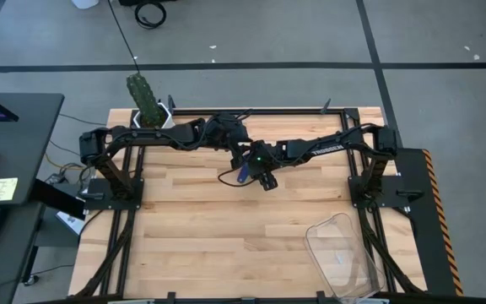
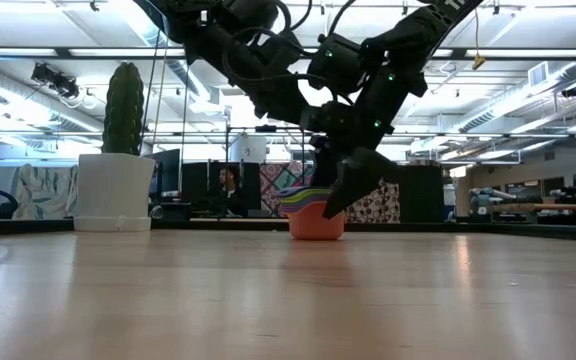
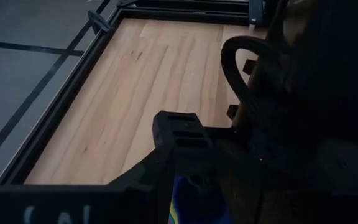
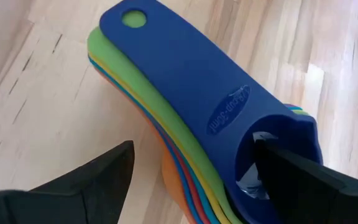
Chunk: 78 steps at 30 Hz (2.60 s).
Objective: Nest measuring cups in basket
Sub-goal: Put the stacked measuring cups into the transparent bin
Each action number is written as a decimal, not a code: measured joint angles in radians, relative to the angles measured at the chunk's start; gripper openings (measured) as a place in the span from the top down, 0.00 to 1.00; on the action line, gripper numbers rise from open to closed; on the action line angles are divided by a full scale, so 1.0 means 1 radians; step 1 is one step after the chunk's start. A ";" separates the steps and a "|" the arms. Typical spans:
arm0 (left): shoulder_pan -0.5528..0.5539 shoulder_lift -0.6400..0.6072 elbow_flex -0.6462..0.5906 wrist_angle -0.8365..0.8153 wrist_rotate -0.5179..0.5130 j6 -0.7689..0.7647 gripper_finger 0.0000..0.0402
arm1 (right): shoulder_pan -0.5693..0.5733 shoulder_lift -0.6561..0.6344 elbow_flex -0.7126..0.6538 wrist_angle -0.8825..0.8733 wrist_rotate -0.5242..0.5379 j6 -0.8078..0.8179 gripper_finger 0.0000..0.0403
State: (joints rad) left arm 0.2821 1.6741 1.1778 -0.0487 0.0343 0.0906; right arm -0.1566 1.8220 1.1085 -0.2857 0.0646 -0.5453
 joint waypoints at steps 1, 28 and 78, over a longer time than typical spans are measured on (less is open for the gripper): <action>0.000 0.000 0.000 0.002 0.000 0.000 0.70 | 0.000 0.001 0.001 0.003 0.002 0.000 0.17; 0.000 0.000 0.000 0.016 0.000 0.000 0.70 | -0.002 0.003 -0.002 0.024 0.024 0.001 0.32; 0.001 0.000 0.000 0.040 0.000 0.072 0.70 | -0.003 0.004 -0.002 0.031 0.021 0.003 0.48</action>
State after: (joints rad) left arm 0.2832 1.6745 1.1778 -0.0090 0.0345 0.1623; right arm -0.1593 1.8256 1.1061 -0.2550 0.0853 -0.5419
